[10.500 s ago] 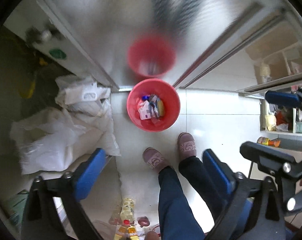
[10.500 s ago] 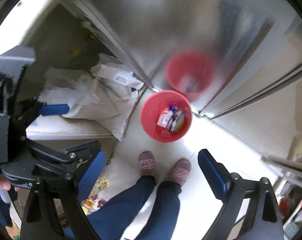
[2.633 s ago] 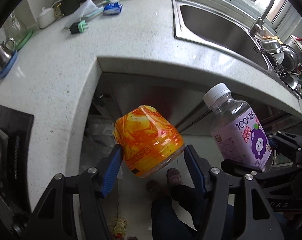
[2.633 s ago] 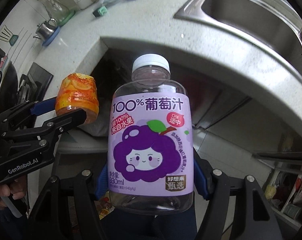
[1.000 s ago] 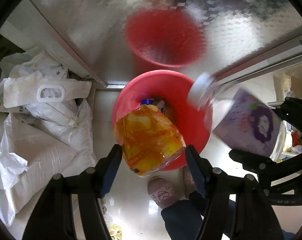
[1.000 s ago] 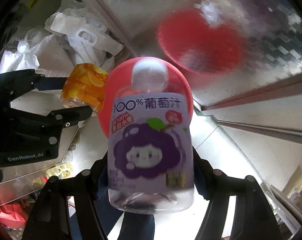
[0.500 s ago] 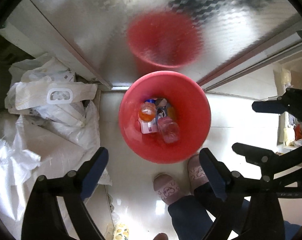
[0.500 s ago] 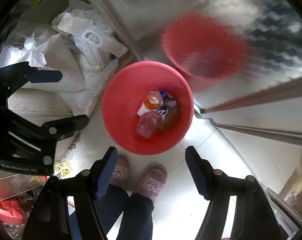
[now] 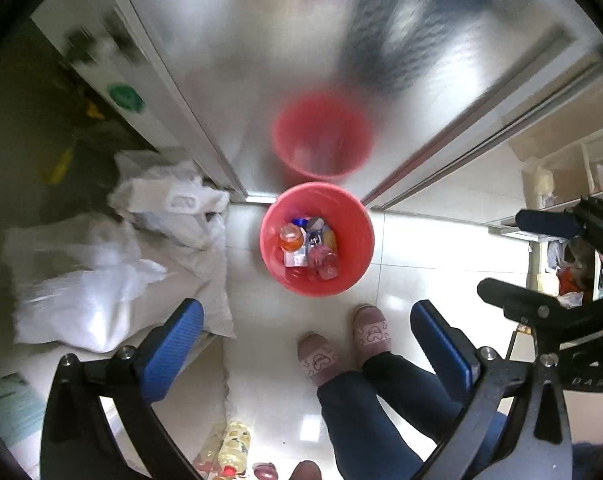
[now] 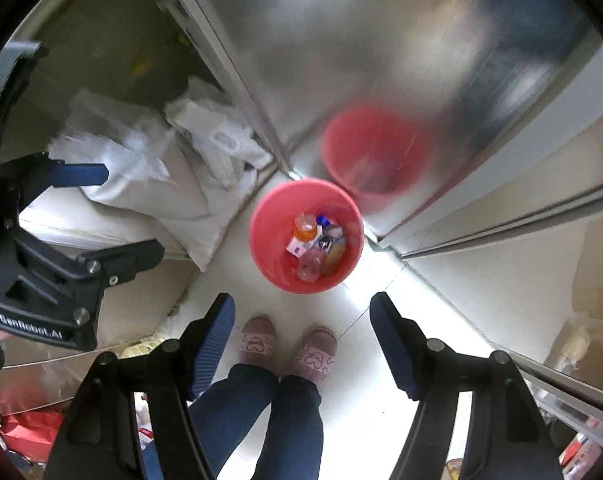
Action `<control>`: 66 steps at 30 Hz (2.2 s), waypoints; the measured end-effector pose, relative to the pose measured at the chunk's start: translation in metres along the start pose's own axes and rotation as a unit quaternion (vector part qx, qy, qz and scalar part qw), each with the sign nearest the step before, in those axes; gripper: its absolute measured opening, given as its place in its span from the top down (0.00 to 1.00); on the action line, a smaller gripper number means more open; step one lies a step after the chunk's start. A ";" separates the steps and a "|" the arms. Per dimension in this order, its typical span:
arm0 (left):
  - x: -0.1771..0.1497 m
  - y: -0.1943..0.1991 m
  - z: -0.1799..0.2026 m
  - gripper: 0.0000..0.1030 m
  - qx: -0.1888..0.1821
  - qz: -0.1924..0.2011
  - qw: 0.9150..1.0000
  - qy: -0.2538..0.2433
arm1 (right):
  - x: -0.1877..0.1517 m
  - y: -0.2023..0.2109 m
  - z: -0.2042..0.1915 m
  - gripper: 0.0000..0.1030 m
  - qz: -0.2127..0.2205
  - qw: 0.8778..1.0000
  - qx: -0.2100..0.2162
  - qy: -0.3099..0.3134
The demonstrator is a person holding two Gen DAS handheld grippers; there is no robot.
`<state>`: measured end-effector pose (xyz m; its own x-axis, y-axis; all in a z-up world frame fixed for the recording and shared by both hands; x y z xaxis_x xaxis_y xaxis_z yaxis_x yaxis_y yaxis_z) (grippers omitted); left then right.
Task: Collect trash
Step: 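Raise both tools back up over the counter, then grasp the blue tissue packet with the right tool while the left tool grasps the black charger plug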
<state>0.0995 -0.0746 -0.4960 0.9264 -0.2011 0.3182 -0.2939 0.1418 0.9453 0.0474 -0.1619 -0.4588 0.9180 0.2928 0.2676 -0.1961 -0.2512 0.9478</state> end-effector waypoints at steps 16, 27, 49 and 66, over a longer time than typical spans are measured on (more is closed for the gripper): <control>0.044 0.209 0.020 0.00 0.033 0.090 0.995 0.015 | 0.047 0.184 -0.014 0.03 0.105 0.994 -0.016 0.005; 0.071 0.269 0.015 0.00 0.061 0.141 0.988 0.033 | 0.089 0.234 -0.005 0.01 0.173 0.984 -0.017 0.036; 0.224 0.295 -0.105 0.00 0.051 0.206 0.975 0.069 | 0.234 0.247 -0.018 0.01 0.197 0.980 0.006 0.003; 0.313 0.195 -0.213 0.00 -0.005 0.157 0.981 0.114 | 0.353 0.175 -0.005 0.01 0.121 0.986 -0.030 -0.114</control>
<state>0.3821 0.0961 -0.2272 0.8197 0.0753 0.5679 -0.5716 0.1718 0.8023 0.3354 -0.0974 -0.1977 0.8944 0.0143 0.4471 -0.4320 -0.2320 0.8715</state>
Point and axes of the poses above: each gripper's, at about its wrist camera, not at the fingertips, and y roughly against the way its jaws point, z to its right, x to its top, the point moved 9 cm from there along -y, roughly the way its jaws point, and after that the axes turned 11 degrees about z, right-handed, at the moved point
